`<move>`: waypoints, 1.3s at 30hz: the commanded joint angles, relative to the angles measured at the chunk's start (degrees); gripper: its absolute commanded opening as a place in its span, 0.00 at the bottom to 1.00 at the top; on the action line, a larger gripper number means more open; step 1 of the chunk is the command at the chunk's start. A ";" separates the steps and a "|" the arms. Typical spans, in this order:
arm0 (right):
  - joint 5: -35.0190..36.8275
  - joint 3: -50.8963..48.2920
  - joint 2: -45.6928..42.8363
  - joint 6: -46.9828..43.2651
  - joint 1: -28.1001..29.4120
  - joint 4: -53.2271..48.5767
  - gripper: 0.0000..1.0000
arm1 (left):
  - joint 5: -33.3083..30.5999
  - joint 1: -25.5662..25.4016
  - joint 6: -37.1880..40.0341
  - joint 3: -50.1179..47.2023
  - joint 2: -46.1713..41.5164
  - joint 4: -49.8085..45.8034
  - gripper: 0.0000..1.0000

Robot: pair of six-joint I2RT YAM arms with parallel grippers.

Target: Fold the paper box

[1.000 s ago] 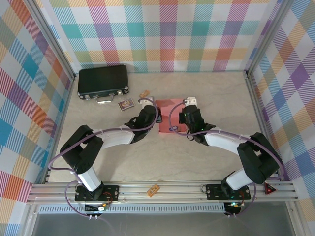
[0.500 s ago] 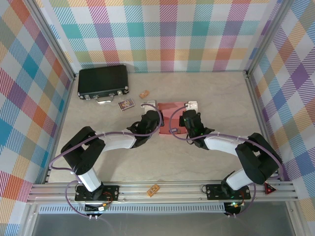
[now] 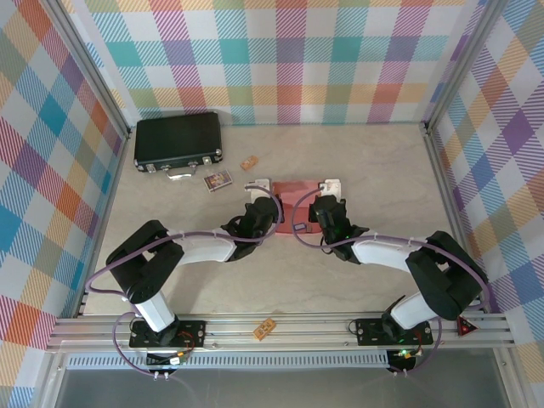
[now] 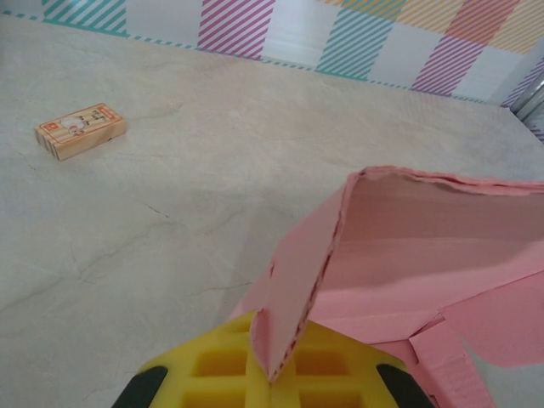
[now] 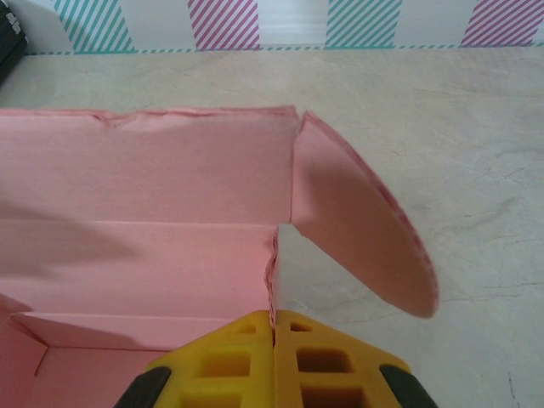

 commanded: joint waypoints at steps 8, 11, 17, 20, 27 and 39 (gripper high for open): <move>0.74 -1.84 -2.04 1.70 2.82 -0.08 0.00 | 0.87 -2.60 -0.88 -2.62 -2.22 1.80 0.01; 1.12 -2.43 -2.50 2.22 3.19 -0.30 0.00 | 0.82 -3.08 -1.08 -3.21 -2.27 1.89 0.02; 2.09 -3.88 -3.60 3.31 4.03 -1.23 0.00 | 1.37 -3.70 -2.96 -4.25 -2.31 1.74 0.07; 2.45 -4.55 -4.13 3.82 4.48 -1.50 0.00 | 1.62 -4.04 -3.54 -4.91 -2.31 1.87 0.09; 4.64 -5.32 -4.93 4.23 5.71 -2.38 0.00 | 1.29 -4.92 -4.29 -6.68 -2.91 2.58 0.11; 6.45 -6.68 -6.33 6.00 7.61 -4.36 0.01 | 0.16 -6.11 -5.22 -9.03 -4.20 2.33 0.11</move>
